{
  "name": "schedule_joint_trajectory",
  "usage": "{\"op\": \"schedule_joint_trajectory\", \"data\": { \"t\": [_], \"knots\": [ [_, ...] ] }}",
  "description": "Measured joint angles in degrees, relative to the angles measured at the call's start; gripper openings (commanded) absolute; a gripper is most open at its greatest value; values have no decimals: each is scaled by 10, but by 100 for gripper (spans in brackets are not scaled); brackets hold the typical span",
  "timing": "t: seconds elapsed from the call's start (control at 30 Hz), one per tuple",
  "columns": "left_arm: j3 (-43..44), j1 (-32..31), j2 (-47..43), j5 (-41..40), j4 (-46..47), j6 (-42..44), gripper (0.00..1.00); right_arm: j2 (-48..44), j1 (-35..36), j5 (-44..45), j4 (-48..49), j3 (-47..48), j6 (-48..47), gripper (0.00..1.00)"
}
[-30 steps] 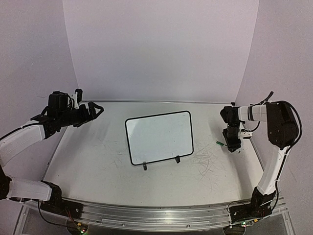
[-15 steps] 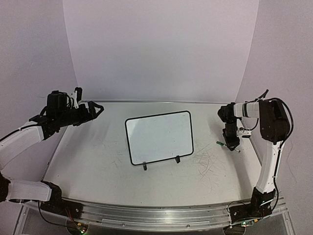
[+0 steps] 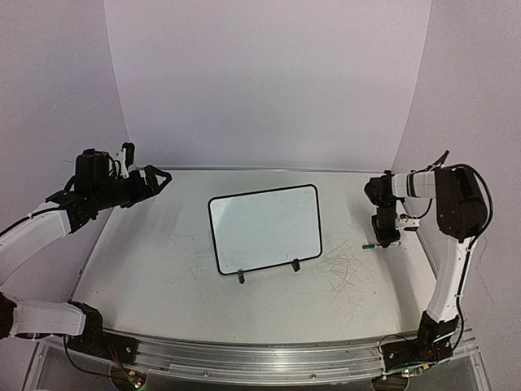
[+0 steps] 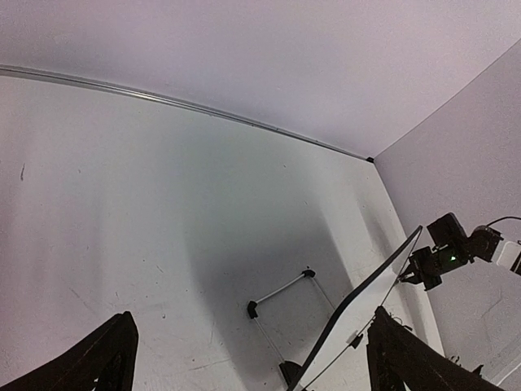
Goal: Write a sentence on the whiteboard
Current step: Pick up the whiteboard marker from the corner of the board.
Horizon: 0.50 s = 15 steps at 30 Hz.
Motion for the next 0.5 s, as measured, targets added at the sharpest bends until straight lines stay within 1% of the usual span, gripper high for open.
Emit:
{"op": "schedule_joint_trajectory", "data": {
  "t": [0.23,0.37,0.5],
  "knots": [
    [5,0,-13,23,-4,-34,99,-65,0,-16,21,-83,-43,0],
    [11,0,-20,41,-9,-57,99,-142,0,-17,60,-147,-93,0],
    [12,-3,-26,58,-12,-79,99,-254,0,-23,139,-224,-190,0]
  ]
}}
